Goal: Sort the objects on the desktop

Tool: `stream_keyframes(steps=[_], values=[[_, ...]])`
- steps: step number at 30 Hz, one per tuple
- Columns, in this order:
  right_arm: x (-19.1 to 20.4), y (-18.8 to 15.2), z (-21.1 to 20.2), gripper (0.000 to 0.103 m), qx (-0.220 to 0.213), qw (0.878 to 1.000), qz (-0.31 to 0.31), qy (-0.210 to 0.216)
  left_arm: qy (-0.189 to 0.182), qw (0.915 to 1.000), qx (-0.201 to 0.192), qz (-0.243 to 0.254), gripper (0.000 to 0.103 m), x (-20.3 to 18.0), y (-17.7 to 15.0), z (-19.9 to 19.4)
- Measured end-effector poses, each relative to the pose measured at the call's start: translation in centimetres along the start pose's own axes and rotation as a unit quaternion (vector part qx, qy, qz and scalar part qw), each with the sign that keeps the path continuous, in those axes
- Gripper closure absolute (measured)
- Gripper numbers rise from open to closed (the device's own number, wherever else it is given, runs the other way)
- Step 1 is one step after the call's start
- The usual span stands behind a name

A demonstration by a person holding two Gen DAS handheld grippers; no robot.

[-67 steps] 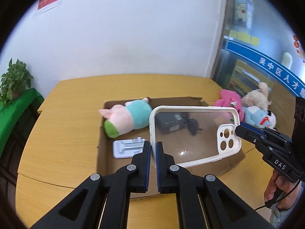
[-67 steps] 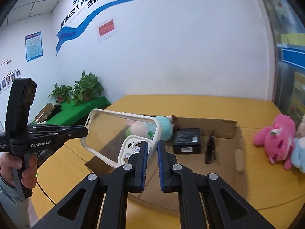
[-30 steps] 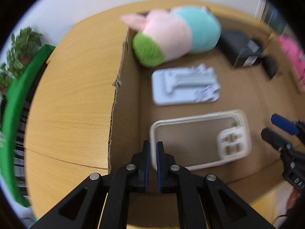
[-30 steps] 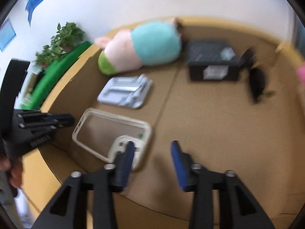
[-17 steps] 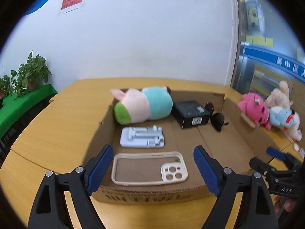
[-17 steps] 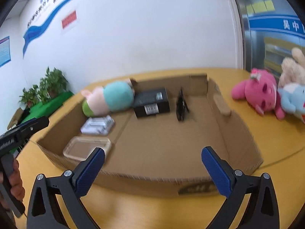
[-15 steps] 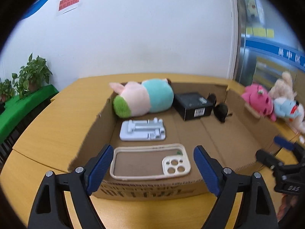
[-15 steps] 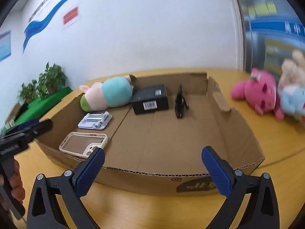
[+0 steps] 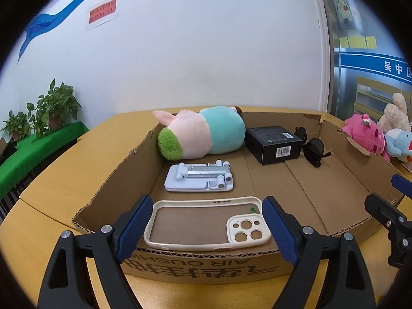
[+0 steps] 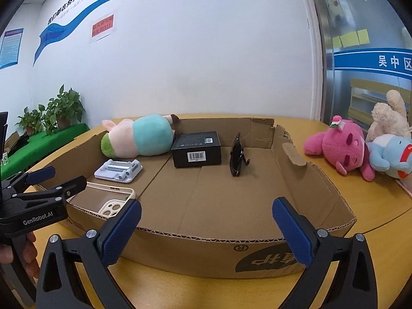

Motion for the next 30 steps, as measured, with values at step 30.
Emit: stream_keyframes(steps=[30], values=[[0.07, -0.12, -0.23, 0.0, 0.002, 1.0, 0.0, 0.001, -0.007, 0.9999, -0.01, 0.004, 0.001, -0.03, 0.12, 0.34]])
Point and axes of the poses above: each gripper's, at about its wrist camera, not at the fingertips, and z roughly the way its jaws point, x to its left, y to its top, the point moved 3 cm from there along z, roughly the way its jaws point, and after that the axes turned 3 degrees about -z, right-handed, at the moved point
